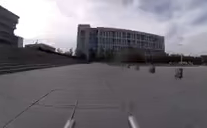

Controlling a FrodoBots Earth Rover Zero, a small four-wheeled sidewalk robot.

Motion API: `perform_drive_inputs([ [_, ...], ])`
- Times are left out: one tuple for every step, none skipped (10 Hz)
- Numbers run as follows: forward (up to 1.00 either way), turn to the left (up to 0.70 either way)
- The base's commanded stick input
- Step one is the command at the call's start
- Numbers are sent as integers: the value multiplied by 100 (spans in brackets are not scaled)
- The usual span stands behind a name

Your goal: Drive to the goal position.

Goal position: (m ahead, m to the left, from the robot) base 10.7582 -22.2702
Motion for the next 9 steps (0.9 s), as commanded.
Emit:
perform_drive_inputs([
  [100,0],
  [100,0],
  [100,0],
  [100,0],
  [100,0],
  [100,0],
  [100,0],
  [100,0],
  [100,0],
])
